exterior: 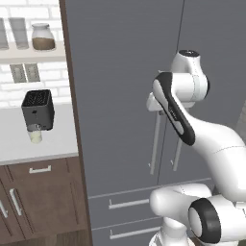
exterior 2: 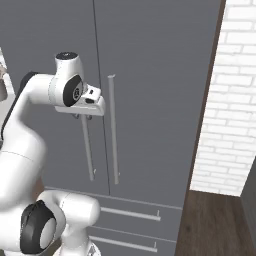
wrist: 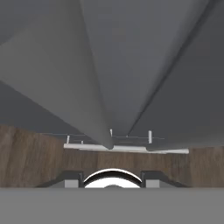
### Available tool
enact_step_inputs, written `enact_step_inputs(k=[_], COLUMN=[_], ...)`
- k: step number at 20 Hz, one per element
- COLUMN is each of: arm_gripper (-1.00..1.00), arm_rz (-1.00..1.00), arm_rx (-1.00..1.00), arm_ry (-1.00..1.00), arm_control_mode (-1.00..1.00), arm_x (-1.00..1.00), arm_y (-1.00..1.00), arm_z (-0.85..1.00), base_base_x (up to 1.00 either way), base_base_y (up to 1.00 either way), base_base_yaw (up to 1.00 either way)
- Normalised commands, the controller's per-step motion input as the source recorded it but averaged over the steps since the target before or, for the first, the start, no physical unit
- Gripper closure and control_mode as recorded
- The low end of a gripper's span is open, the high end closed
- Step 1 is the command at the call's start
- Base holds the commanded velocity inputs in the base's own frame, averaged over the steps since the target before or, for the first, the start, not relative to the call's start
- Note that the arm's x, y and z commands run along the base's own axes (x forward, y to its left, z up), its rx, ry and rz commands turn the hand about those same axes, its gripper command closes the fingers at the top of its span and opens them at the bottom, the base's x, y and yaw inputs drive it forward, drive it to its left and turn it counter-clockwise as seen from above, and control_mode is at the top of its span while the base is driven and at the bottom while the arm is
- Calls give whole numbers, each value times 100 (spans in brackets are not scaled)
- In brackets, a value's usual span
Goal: Grab a lemon wedge from the fridge and one ice cube from the ice bowl, and put them in the glass of lemonade.
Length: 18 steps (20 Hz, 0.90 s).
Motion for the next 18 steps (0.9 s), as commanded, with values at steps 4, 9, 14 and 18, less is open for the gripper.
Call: enact_step_inputs(k=[4,9,14,18], arm_gripper=[-100,-100,-100,-100], arm_rz=[0,1,1,0], arm_rx=[0,0,0,0], arm_ry=[-7,-6,-1,-11], arm_control_mode=[-100,-100,-100,-100], arm_x=[-34,-74,-40,-41], arm_y=[0,0,0,-12], arm_z=[0,0,0,0], base_base_x=[0,0,0,0], base_base_y=[0,0,0,0], base_base_yaw=[0,0,0,0])
